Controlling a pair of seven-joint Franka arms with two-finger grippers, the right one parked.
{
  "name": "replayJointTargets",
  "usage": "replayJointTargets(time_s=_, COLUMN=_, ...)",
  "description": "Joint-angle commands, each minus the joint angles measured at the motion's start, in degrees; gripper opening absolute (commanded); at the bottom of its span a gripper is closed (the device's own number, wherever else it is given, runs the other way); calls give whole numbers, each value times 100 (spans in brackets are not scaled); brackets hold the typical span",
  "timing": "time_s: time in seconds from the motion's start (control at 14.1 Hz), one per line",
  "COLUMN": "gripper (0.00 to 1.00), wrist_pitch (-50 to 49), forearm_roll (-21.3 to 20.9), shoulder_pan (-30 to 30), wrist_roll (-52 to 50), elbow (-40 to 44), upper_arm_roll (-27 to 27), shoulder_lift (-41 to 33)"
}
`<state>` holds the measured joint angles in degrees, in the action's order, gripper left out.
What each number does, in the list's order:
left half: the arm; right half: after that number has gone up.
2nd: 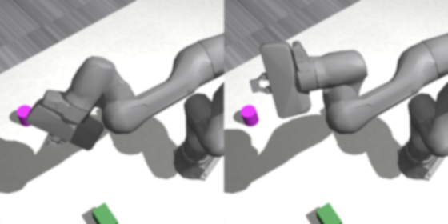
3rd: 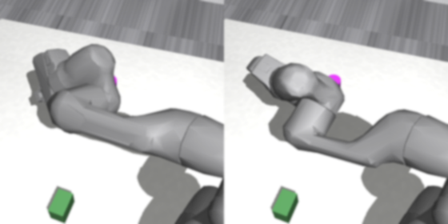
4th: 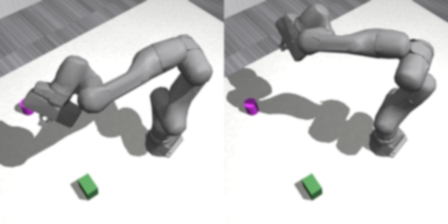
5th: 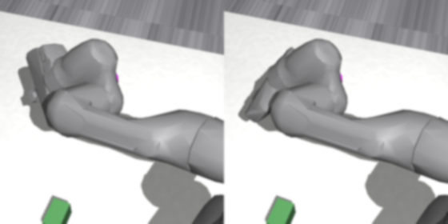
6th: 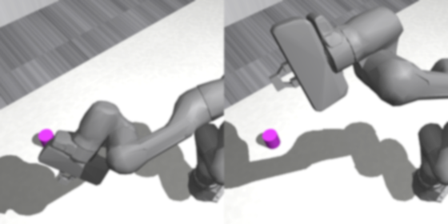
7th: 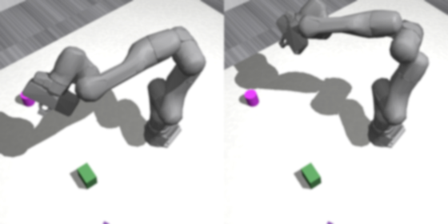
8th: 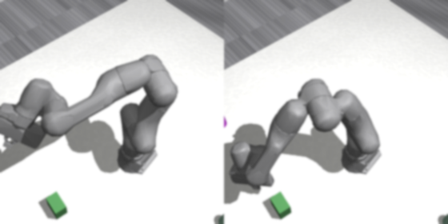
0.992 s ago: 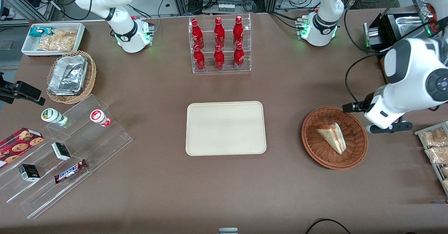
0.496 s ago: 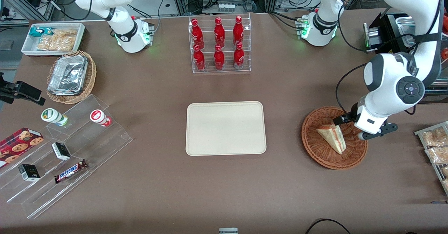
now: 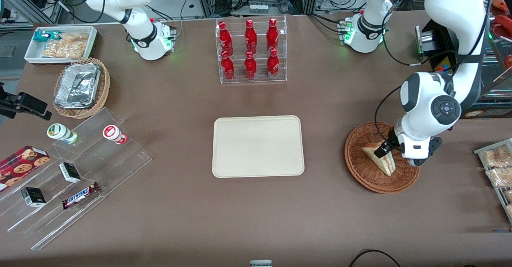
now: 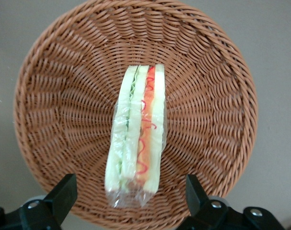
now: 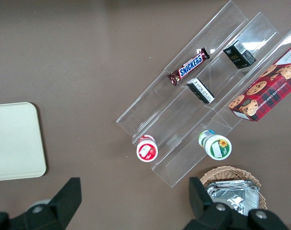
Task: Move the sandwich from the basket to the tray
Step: 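Lower the left gripper and close it on the sandwich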
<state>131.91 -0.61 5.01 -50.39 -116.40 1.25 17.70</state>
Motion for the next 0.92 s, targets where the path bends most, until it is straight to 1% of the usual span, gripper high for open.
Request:
replayJointTargets(time_s=0.0, gripper=100, wrist_pitch=168, forearm_roll=-9, shoulder_pan=18, wrist_roll=-244, elbow=-15, upper_arm_roll=-20, shoulder_lift=198)
replayJointTargets(time_s=0.21, gripper=100, wrist_pitch=159, forearm_roll=-9, shoulder_pan=9, wrist_roll=-235, elbow=-6, upper_arm_roll=-28, shoulder_lift=330)
replayJointTargets(time_s=0.28, gripper=98, wrist_pitch=168, forearm_roll=-18, shoulder_pan=18, wrist_roll=-235, elbow=3, upper_arm_roll=-28, shoulder_lift=348)
replayJointTargets(time_s=0.35, gripper=79, wrist_pitch=168, forearm_roll=-27, shoulder_pan=18, wrist_roll=-226, elbow=12, upper_arm_roll=-28, shoulder_lift=375)
replayJointTargets(time_s=0.43, gripper=51, wrist_pitch=159, forearm_roll=-35, shoulder_pan=18, wrist_roll=-226, elbow=3, upper_arm_roll=-28, shoulder_lift=375)
replayJointTargets(time_s=0.5, gripper=29, wrist_pitch=151, forearm_roll=-35, shoulder_pan=18, wrist_roll=-200, elbow=3, upper_arm_roll=-28, shoulder_lift=375)
replayJointTargets(time_s=0.57, gripper=15, wrist_pitch=142, forearm_roll=-44, shoulder_pan=18, wrist_roll=-191, elbow=12, upper_arm_roll=-28, shoulder_lift=375)
replayJointTargets(time_s=0.71, gripper=11, wrist_pitch=115, forearm_roll=-53, shoulder_pan=18, wrist_roll=-173, elbow=47, upper_arm_roll=-28, shoulder_lift=366)
replayJointTargets(time_s=0.85, gripper=9, wrist_pitch=54, forearm_roll=-53, shoulder_pan=18, wrist_roll=36, elbow=82, upper_arm_roll=-28, shoulder_lift=288)
